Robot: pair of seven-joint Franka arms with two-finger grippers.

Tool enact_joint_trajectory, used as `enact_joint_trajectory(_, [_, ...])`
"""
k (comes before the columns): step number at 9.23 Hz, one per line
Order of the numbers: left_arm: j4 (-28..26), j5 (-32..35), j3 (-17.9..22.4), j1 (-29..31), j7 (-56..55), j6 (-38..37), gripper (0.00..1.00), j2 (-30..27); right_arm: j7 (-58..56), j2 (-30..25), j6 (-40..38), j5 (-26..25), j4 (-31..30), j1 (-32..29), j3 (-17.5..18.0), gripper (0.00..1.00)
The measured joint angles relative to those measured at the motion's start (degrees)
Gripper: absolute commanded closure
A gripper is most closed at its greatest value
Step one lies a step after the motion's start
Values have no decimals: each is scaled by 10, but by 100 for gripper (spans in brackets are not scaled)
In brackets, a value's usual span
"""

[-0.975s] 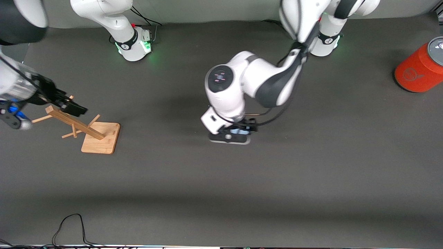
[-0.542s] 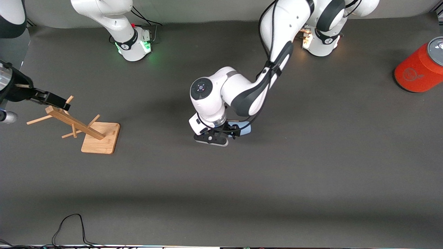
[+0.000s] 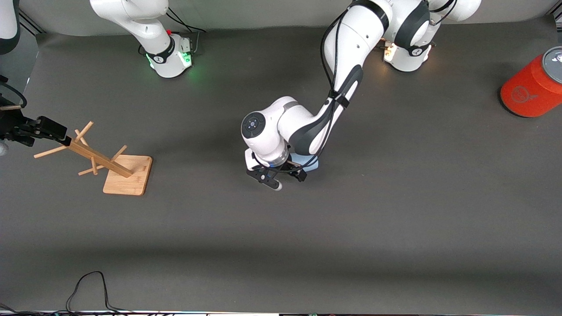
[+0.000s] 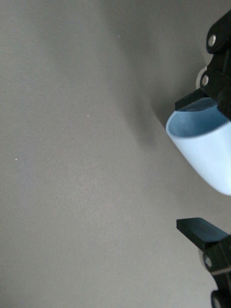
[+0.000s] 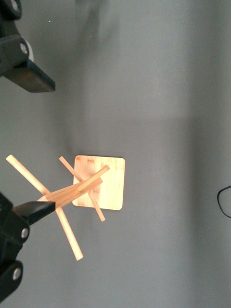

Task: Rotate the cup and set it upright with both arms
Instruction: 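Grasp the rim of the lying blue cup with the left gripper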

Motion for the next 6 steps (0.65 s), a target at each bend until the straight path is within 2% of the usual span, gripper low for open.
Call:
enact_joint_trajectory(4, [-6, 23, 3, 2, 54, -10, 14, 7, -1, 0, 0, 0, 0, -5, 0, 0])
enact_joint_trajectory(5, [-6, 27, 3, 3, 70, -9, 33, 9, -1, 0, 0, 0, 0, -7, 0, 0])
enact_joint_trajectory(6, [-6, 31, 3, 7, 84, -8, 61, 10, -2, 0, 0, 0, 0, -7, 1, 0])
